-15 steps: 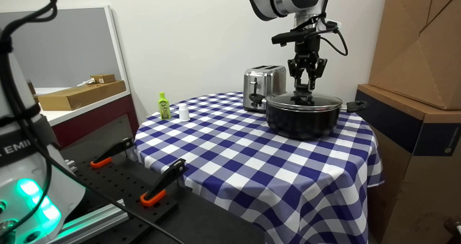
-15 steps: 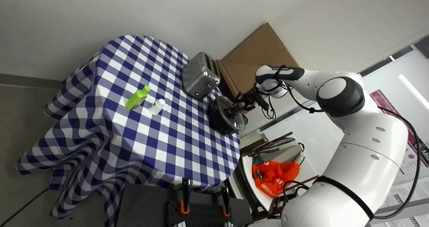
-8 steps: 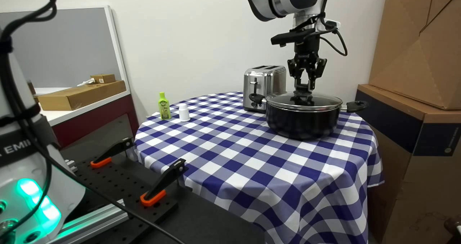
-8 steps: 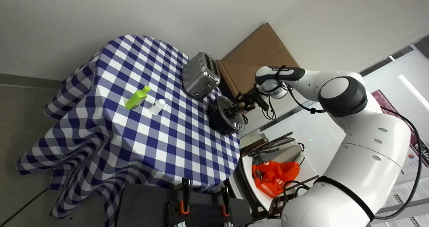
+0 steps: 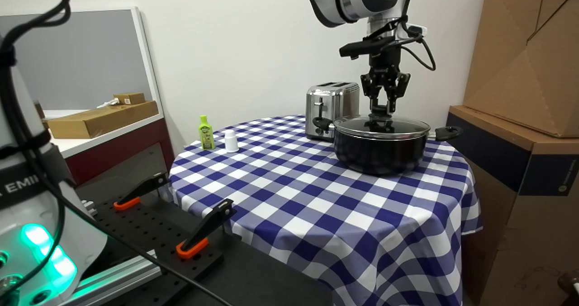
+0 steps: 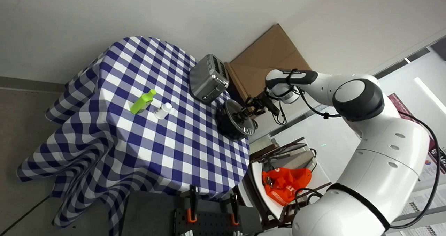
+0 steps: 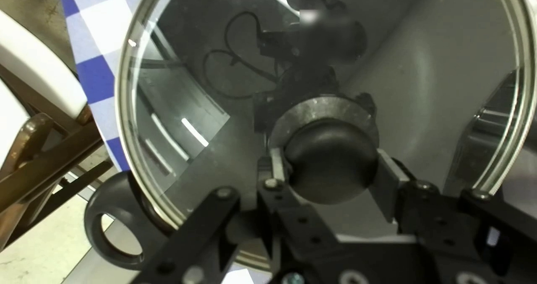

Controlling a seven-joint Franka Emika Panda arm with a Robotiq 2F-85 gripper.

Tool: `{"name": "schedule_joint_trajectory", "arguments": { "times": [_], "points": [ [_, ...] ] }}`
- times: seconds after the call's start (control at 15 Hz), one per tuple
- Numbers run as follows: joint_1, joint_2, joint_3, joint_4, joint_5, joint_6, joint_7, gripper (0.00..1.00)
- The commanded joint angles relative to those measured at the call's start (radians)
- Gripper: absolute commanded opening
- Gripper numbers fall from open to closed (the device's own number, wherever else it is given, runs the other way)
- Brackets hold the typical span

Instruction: Pick up the lid from the table and put it on the pot

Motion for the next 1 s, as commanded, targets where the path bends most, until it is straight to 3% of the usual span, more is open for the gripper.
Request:
{"name": "schedule_joint_trajectory", "arguments": {
  "times": [0.0, 0.47, 0.53, 0.67, 0.8, 0.93],
  "points": [
    [0.002, -0.035, 0.005, -0.045, -0.008, 0.039, -0.014, 0.25],
    [0.006, -0.040, 0.003, -0.063, -0.013, 0.061, -0.014, 0.25],
    [0.007, -0.040, 0.003, -0.066, -0.014, 0.055, -0.013, 0.75],
    [0.007, -0.038, 0.001, -0.064, -0.015, 0.046, -0.012, 0.81],
    [0.008, -0.037, 0.000, -0.068, -0.018, 0.048, -0.011, 0.96],
    [0.009, -0.038, -0.001, -0.073, -0.020, 0.050, -0.013, 1.00]
  ]
}}
